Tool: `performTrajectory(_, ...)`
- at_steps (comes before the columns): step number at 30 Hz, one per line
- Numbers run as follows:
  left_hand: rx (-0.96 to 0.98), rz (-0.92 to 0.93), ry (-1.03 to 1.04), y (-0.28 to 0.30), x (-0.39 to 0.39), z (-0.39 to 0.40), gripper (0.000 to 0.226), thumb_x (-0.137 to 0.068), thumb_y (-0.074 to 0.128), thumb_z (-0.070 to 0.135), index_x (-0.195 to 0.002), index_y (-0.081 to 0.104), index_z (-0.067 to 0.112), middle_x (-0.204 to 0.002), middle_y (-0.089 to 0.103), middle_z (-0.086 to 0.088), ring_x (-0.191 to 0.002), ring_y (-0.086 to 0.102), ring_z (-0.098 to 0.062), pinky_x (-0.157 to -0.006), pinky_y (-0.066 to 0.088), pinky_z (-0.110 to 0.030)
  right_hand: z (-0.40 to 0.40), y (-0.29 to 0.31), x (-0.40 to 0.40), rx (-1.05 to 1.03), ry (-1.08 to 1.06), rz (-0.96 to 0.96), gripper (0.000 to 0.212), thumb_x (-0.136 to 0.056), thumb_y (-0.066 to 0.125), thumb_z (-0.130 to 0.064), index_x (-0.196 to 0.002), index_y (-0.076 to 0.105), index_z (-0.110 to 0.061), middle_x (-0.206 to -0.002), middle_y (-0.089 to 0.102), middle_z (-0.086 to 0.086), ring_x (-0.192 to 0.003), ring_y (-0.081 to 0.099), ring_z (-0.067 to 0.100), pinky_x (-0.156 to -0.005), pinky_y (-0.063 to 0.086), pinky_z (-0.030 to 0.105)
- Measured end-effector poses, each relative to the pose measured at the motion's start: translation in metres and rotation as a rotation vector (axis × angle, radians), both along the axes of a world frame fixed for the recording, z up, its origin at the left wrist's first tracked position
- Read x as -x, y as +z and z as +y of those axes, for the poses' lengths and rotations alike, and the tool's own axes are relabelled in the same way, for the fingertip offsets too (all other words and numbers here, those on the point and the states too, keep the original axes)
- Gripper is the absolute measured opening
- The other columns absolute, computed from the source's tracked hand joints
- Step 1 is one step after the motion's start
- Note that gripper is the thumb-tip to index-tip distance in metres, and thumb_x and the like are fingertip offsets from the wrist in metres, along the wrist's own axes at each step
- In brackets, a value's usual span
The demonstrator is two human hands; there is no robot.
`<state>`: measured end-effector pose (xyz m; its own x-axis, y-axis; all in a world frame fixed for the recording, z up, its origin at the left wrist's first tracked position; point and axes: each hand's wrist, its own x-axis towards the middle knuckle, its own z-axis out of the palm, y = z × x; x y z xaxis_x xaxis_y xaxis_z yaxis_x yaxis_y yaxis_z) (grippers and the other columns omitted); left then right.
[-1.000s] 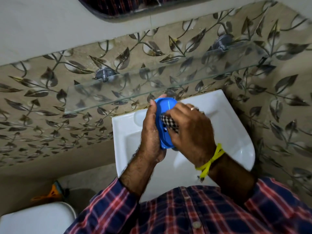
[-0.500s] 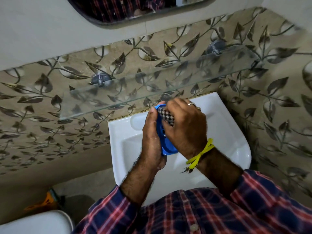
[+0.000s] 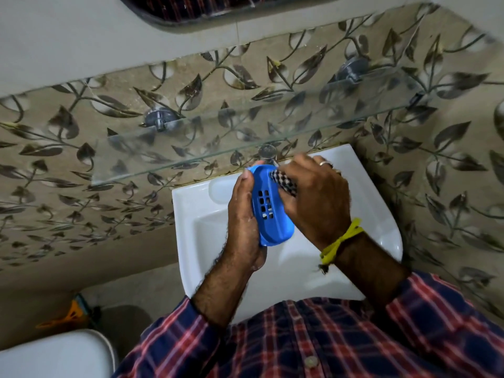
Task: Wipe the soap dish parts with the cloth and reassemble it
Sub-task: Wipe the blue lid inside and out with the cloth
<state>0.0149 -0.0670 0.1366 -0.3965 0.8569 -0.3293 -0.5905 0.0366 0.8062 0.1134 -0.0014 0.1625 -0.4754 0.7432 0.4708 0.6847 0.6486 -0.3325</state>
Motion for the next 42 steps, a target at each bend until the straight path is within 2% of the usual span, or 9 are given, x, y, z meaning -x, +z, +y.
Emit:
performTrajectory(5, -0.026, 0.022, 0.003, 0.0, 0.008, -0.001, 0.049, -0.093, 0.049, 0.052, -0.128, 0.064, 0.02, -0.115, 0.07, -0.013, -0.104, 0.064, -0.032, -0.098, 0.047, -0.053, -0.002, -0.003, 0.001, 0.097, 0.09, -0.009, 0.01, -0.078, 0.067, -0.018, -0.087, 0.067, -0.015, -0.085, 0.06, 0.001, -0.081, 0.058, 0.026, -0.06, 0.05, 0.036)
performTrajectory(11, 0.011, 0.052, -0.009, 0.003, 0.004, 0.002, 0.052, -0.096, 0.047, 0.051, -0.134, 0.059, 0.017, -0.124, 0.065, -0.02, -0.117, 0.059, -0.042, -0.107, 0.041, -0.06, 0.002, 0.006, 0.006, 0.135, 0.013, 0.03, 0.013, -0.076, 0.069, -0.02, -0.088, 0.068, -0.017, -0.088, 0.062, 0.001, -0.081, 0.06, 0.028, -0.06, 0.043, 0.03)
performTrajectory(15, -0.012, -0.003, 0.001, 0.002, 0.016, 0.003, 0.052, -0.098, 0.046, 0.053, -0.135, 0.06, 0.018, -0.121, 0.067, -0.015, -0.107, 0.063, -0.033, -0.094, 0.051, -0.049, -0.009, 0.001, -0.004, 0.153, 0.201, -0.058, 0.012, -0.074, 0.069, -0.015, -0.085, 0.066, -0.017, -0.087, 0.061, 0.0, -0.081, 0.058, 0.027, -0.061, 0.051, 0.037)
performTrajectory(18, 0.008, 0.032, -0.015, 0.002, 0.012, 0.002, 0.051, -0.094, 0.047, 0.055, -0.128, 0.064, 0.021, -0.111, 0.071, -0.011, -0.095, 0.068, -0.027, -0.085, 0.054, -0.042, -0.005, 0.0, -0.006, 0.147, 0.123, -0.046, 0.011, -0.074, 0.069, -0.016, -0.084, 0.067, -0.019, -0.084, 0.059, -0.002, -0.08, 0.057, 0.025, -0.06, 0.048, 0.034)
performTrajectory(24, -0.006, 0.079, 0.02, 0.005, 0.021, 0.003, 0.052, -0.09, 0.05, 0.056, -0.125, 0.066, 0.022, -0.109, 0.069, -0.009, -0.099, 0.063, -0.03, -0.086, 0.05, -0.044, -0.013, -0.005, -0.018, 0.146, 0.331, -0.187, 0.021, -0.071, 0.07, -0.008, -0.088, 0.071, -0.021, -0.089, 0.063, -0.001, -0.079, 0.058, 0.026, -0.058, 0.05, 0.035)
performTrajectory(29, -0.014, 0.115, -0.001, 0.01, 0.018, 0.006, 0.049, -0.091, 0.049, 0.056, -0.125, 0.066, 0.025, -0.113, 0.069, -0.012, -0.102, 0.062, -0.032, -0.09, 0.05, -0.049, -0.009, 0.002, -0.011, 0.123, 0.186, -0.11, 0.018, -0.071, 0.07, -0.01, -0.087, 0.069, -0.02, -0.087, 0.062, 0.0, -0.079, 0.057, 0.028, -0.06, 0.047, 0.034)
performTrajectory(34, -0.014, 0.172, -0.001, 0.011, 0.019, 0.008, 0.052, -0.09, 0.049, 0.054, -0.127, 0.065, 0.021, -0.108, 0.069, -0.012, -0.096, 0.06, -0.033, -0.087, 0.049, -0.049, -0.025, -0.001, -0.02, 0.225, 0.317, -0.271, 0.029, -0.072, 0.067, -0.002, -0.093, 0.072, -0.021, -0.096, 0.066, 0.0, -0.082, 0.06, 0.031, -0.063, 0.046, 0.034)
performTrajectory(37, -0.012, 0.184, 0.004, 0.009, 0.014, 0.005, 0.051, -0.09, 0.049, 0.054, -0.127, 0.065, 0.023, -0.111, 0.07, -0.012, -0.096, 0.062, -0.033, -0.089, 0.051, -0.05, -0.023, 0.002, -0.022, 0.359, 0.346, -0.295, 0.028, -0.086, 0.065, -0.011, -0.108, 0.069, -0.027, -0.107, 0.062, -0.005, -0.096, 0.059, 0.026, -0.077, 0.05, 0.036)
performTrajectory(42, -0.027, 0.223, -0.012, 0.007, 0.012, 0.003, 0.057, -0.08, 0.057, 0.062, -0.124, 0.066, 0.027, -0.107, 0.07, -0.012, -0.089, 0.061, -0.031, -0.083, 0.051, -0.047, -0.023, 0.005, -0.025, 0.373, 0.464, -0.261, 0.026, -0.088, 0.067, -0.018, -0.109, 0.069, -0.034, -0.102, 0.06, -0.009, -0.092, 0.057, 0.022, -0.071, 0.047, 0.034)
